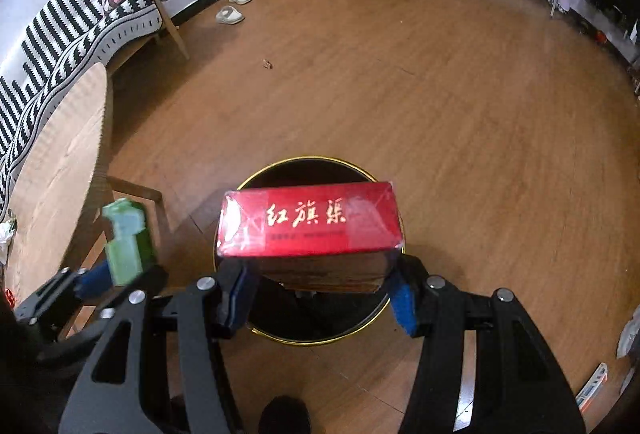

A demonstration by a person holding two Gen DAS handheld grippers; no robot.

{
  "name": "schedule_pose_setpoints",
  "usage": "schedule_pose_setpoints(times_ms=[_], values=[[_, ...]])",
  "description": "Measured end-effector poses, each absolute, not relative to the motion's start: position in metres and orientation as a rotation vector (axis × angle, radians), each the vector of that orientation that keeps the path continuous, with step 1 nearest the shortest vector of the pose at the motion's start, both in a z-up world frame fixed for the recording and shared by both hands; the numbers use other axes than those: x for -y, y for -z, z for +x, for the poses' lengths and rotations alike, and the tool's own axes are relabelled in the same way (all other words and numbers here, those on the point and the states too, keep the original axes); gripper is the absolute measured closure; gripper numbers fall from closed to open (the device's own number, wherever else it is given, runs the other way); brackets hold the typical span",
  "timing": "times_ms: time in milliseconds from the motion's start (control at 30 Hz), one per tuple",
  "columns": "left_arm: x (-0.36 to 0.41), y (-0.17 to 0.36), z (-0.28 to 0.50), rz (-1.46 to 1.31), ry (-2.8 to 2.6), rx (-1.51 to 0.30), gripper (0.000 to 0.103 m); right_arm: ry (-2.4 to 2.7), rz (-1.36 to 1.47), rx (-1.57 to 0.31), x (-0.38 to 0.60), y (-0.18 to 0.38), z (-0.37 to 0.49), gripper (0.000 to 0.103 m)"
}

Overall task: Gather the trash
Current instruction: 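Carry tray and red box to the bin and open both tools over it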

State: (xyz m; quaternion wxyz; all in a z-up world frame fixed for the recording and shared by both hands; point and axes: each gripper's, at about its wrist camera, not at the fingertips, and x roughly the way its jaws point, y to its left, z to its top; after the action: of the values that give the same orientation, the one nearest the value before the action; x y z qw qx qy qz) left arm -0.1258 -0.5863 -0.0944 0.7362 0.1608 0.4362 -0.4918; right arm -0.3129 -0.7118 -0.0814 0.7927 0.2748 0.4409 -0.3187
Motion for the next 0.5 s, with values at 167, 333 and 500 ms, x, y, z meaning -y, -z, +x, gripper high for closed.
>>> schedule_pose_setpoints(times_ms=[167,333,500], values=[[0.605,0.112,-0.12,0.377,1.089,-0.989,0.064,0.677,0.596,-0.952,0.719,0.082,-0.309,0.047],[0.61,0.123,-0.113,0.389,1.09,-1.009,0.064,0.675,0.6,-0.949,0.721,0.082,-0.31,0.047],[0.617,0.124,-0.114,0.395,1.105,-1.004,0.048,0.676,0.602,-0.948,0.722,0.083,-0.312,0.047]])
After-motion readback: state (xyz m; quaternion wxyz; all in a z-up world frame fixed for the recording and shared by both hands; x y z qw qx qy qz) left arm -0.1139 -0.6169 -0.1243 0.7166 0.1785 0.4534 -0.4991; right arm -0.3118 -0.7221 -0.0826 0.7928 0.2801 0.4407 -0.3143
